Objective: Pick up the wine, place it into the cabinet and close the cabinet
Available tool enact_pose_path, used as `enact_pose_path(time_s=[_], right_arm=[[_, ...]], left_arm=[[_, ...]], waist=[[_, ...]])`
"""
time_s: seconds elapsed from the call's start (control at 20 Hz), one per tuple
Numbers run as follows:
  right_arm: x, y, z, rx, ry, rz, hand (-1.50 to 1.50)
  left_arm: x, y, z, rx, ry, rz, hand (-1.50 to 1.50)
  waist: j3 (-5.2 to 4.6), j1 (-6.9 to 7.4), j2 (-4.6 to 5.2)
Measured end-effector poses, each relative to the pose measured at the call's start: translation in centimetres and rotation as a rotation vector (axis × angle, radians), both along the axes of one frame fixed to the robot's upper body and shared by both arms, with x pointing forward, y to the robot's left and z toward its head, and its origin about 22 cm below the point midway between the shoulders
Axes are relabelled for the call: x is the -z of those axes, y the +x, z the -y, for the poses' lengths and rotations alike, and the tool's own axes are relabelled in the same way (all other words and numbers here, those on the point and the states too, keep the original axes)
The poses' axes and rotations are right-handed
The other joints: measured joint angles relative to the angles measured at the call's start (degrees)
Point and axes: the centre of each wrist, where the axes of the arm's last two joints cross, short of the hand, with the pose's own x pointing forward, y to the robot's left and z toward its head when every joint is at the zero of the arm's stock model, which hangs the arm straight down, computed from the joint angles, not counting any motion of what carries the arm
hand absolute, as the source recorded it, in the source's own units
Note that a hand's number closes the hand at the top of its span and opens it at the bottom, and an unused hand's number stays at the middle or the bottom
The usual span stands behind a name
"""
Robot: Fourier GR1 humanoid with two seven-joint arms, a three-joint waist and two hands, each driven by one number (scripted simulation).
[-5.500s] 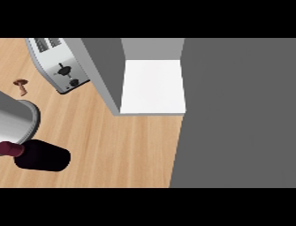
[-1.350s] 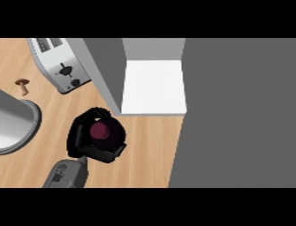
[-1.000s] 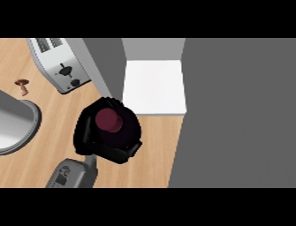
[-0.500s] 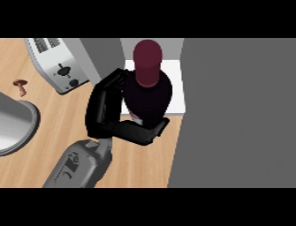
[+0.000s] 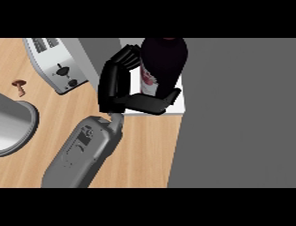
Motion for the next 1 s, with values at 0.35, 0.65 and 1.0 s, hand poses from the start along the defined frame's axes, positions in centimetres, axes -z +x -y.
enact_pose_path(time_s=[0.35, 0.65, 1.0], right_arm=[[0.2, 0.3, -0.4, -0.028, 0.000, -0.003, -1.50], [0.0, 0.2, 0.1, -0.014, -0.006, 0.004, -1.50], [0.4, 0.2, 0.1, -0.017, 0.000, -0.007, -1.50]], left_arm=[[0.9, 1.9, 1.1, -0.044, 0.116, 0.048, 1.50], [2.3, 2.7, 1.3, -0.062, 0.157, 0.053, 1.50], [4.8, 3.1, 1.3, -0.078, 0.169, 0.039, 1.50]], waist=[[-0.01, 0.01, 0.05], [-0.01, -0.02, 0.00], [-0.03, -0.22, 0.06]])
